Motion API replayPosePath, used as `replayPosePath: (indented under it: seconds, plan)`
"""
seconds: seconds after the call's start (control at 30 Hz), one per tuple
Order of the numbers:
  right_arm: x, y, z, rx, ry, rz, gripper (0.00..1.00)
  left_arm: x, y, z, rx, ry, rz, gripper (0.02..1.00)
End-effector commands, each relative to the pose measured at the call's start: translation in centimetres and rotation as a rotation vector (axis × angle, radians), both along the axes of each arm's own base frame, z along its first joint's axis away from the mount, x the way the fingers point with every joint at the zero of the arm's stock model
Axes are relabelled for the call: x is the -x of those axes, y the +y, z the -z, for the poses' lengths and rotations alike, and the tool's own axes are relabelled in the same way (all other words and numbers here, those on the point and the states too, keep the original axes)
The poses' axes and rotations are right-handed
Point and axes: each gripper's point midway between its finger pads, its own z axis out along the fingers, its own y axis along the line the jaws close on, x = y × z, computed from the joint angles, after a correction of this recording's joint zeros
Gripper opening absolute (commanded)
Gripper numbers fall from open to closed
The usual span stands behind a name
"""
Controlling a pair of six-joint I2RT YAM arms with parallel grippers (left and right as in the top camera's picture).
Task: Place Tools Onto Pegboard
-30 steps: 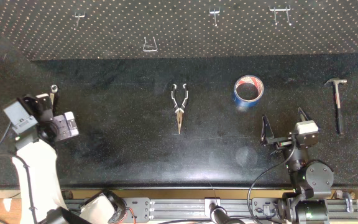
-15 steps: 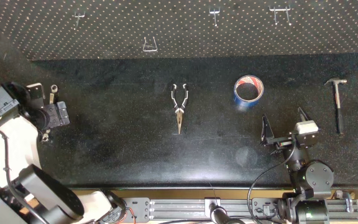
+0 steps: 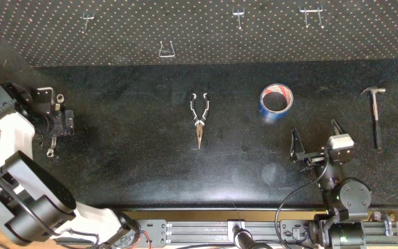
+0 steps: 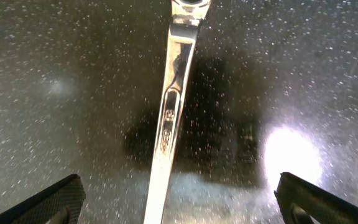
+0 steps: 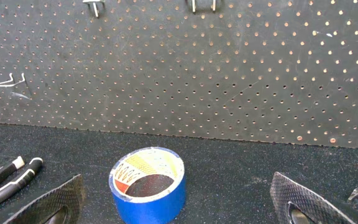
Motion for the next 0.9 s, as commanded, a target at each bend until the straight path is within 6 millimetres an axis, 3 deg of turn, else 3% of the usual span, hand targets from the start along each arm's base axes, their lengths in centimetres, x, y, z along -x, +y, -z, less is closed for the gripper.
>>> replayPosePath:
  seconds: [0.03,0.3,0.53,0.8,0.9]
  plan:
    - [0.0,-0.1,0.1,0.011,0.000,0.003,0.976,-0.5,0.7,0.6,0.044,-0.023,0.001,0.993]
    - [0.0,-0.1,0.1,0.011,0.000,0.003,0.976,0.1,1.0,2.3,0.077,0.004,-0.018,0.996]
    - [0.0,-0.1,0.1,0.011,0.000,0.003,0.976,0.0,0.8,2.6,0.074,0.008,0.034,0.980]
    - [0.0,-0.1,0.1,0.011,0.000,0.003,0.976,0.0,0.3,2.8,0.102,0.005,0.039,0.062]
    - [0.0,-0.1,0.1,0.011,0.000,0.004,0.976,0.0,0.4,2.8,0.104,0.003,0.029,0.029]
